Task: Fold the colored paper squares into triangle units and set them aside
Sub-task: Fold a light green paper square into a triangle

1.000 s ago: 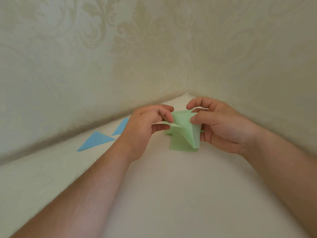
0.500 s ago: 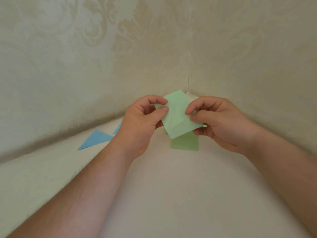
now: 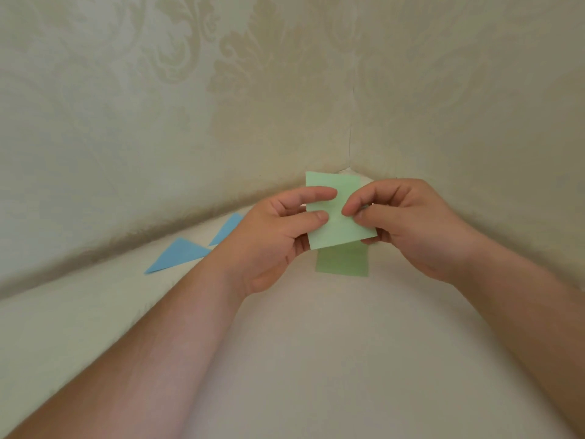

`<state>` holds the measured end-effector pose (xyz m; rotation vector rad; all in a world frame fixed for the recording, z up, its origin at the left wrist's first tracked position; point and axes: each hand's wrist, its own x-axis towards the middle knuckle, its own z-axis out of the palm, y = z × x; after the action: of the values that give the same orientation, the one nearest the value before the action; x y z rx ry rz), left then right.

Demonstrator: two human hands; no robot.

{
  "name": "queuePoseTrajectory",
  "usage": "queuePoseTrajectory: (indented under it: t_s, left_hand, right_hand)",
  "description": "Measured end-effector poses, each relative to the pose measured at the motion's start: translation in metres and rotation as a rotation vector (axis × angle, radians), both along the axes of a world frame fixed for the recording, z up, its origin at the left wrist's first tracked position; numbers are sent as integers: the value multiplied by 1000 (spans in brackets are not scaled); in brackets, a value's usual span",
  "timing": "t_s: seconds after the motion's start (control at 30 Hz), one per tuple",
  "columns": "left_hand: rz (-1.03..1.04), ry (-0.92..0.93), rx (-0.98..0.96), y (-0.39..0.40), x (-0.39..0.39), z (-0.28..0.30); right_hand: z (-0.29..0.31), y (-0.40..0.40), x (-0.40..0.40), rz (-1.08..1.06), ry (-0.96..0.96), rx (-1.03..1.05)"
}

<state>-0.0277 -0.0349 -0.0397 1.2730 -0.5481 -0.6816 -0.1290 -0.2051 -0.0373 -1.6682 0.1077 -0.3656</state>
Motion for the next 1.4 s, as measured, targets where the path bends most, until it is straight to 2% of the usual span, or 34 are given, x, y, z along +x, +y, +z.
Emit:
queuePoseTrajectory:
  t_s: [0.13,0.2,0.33,0.37,0.57,0.73,0.87,1.0,1.4]
  left_hand:
    - [-94,32,16,2,-1,1]
    - [-98,-8,31,3,-1,-1]
    - [25,-411,235,3,6,-7]
    - [47,-454,253,3,8,-8]
    - [126,-445,243,6,14,-6]
    - [121,-468,279,8,17,-8]
    - [67,-354,224,7,14,-5]
    - [-9,-194,110,7,11,0]
    - [-158,-114,18,8,5,1]
  right_hand:
    - [0,-2,0,-20,-15,-15]
    - [0,-3,0,-32,-19,-22]
    - [-2,-3,1,-25,5,-76]
    - [-2,-3,0,-19,17,-89]
    - [-4,-9,-2,-3,68,-240]
    - [-3,-10,-6,82,109,-282]
    - [-6,-9,-5,61,40,-364]
    - [-9,-12,-1,60,-18,-324]
    - [-8,-11,0,-11,-112,-308]
